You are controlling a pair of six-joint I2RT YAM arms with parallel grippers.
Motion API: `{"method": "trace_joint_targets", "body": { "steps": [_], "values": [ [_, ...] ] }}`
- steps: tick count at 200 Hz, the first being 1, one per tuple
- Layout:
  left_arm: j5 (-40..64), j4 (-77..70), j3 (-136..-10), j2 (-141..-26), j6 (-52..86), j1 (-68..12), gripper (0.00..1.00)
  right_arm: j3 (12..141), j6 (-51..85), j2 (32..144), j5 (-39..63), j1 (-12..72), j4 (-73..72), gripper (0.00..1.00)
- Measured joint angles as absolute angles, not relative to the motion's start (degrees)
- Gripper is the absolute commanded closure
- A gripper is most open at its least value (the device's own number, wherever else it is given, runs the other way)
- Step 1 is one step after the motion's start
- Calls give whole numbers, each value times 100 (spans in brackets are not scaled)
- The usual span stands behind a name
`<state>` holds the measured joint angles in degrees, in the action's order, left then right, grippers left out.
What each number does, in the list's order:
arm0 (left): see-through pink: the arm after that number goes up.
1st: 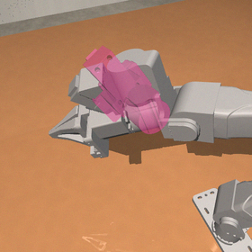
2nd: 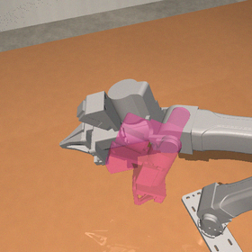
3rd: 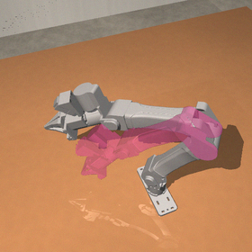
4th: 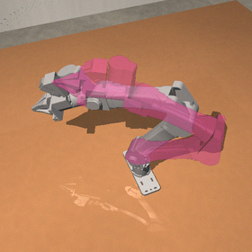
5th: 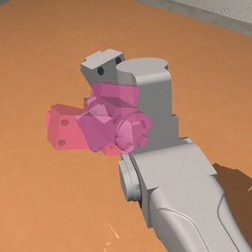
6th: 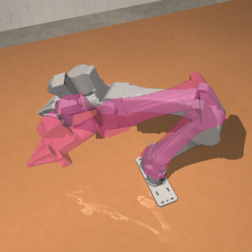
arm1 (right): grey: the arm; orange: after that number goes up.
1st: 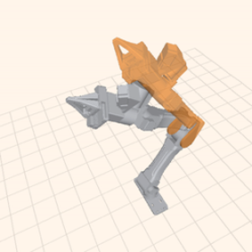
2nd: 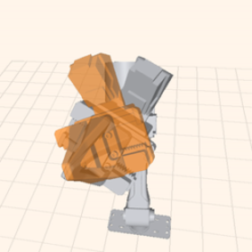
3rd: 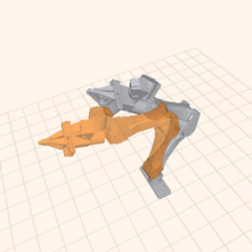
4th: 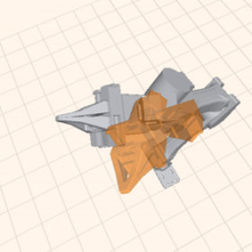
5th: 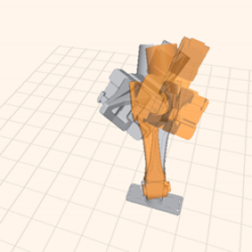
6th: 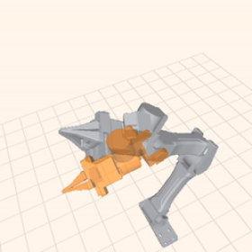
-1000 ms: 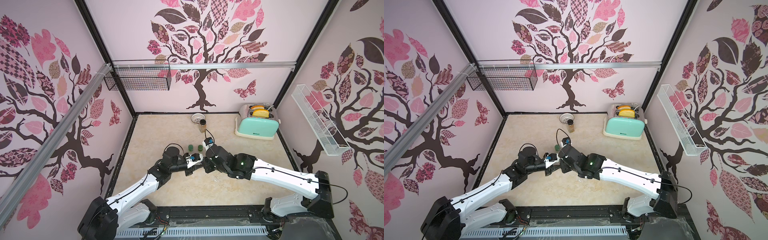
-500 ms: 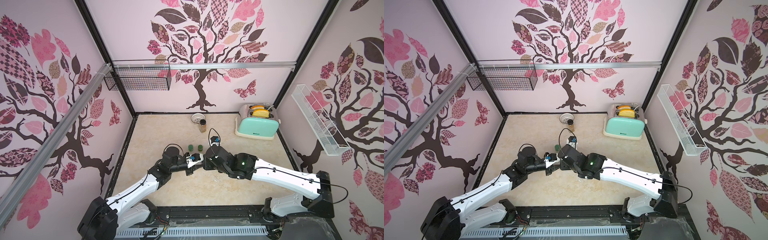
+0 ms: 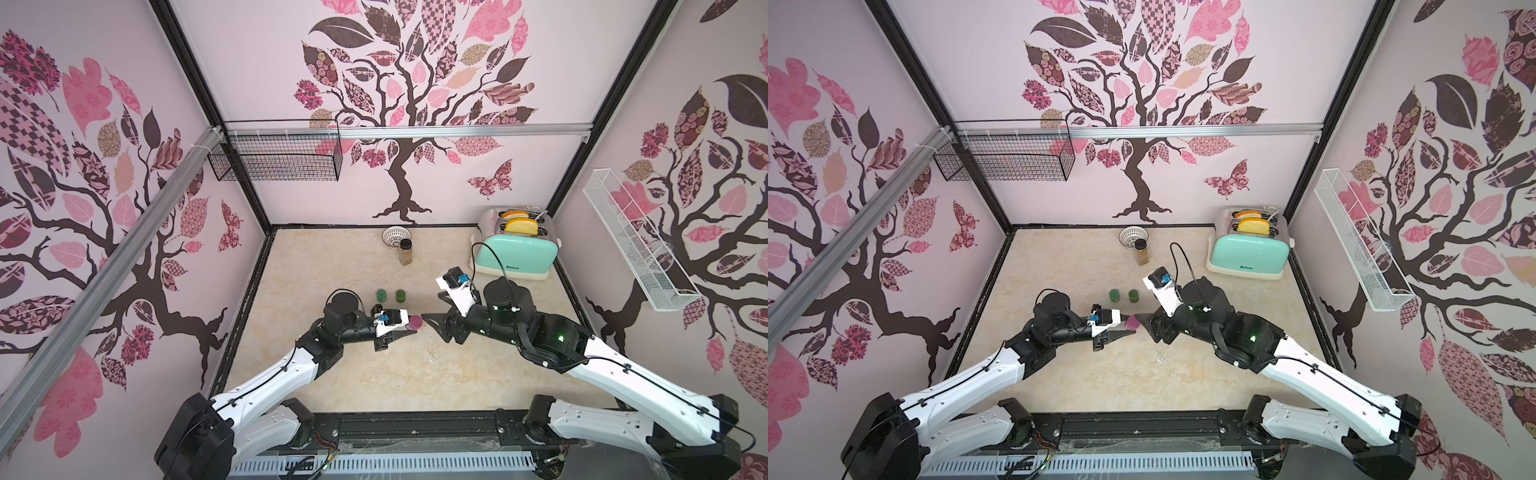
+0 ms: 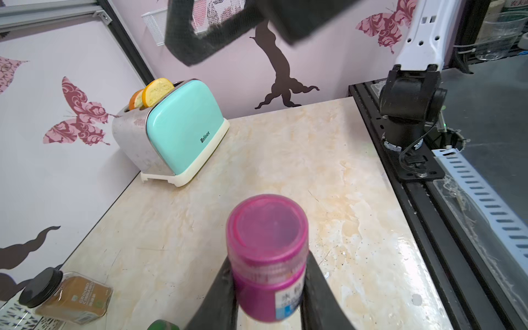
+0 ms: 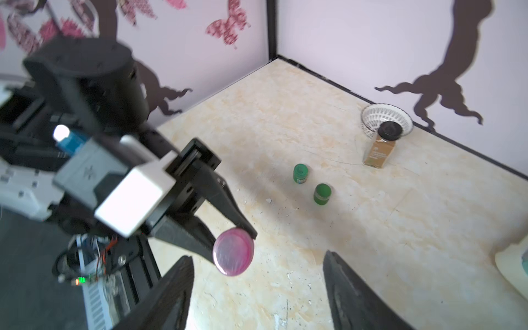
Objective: Close the paint jar lid
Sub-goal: Screw the lid onto the paint jar.
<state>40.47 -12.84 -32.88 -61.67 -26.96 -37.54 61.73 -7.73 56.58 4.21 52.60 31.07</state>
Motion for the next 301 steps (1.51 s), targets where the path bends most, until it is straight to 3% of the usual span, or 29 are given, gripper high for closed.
{"method": "trace_joint_targets", "body": {
  "steps": [33, 88, 212, 254, 301],
  "values": [
    [4287, -1094, -3428, -6296, -2679, -3754, 77, 6156, -2078, 6010, 1253, 4834, 3214, 31],
    [4174, -1011, -3461, -6357, -2694, -3754, 77, 6254, -3199, 6587, 1999, 4812, 3468, 33],
    [3962, -932, -3461, -6357, -2716, -3754, 77, 6333, -3647, 6919, 2106, 4807, 3472, 55],
    [3948, -926, -3461, -6357, -2724, -3754, 77, 6337, -3535, 6949, 2078, 4801, 3409, 68],
    [3885, -915, -3461, -6357, -2722, -3747, 77, 6337, -3190, 6980, 2005, 4803, 3339, 95]
  ]
}}
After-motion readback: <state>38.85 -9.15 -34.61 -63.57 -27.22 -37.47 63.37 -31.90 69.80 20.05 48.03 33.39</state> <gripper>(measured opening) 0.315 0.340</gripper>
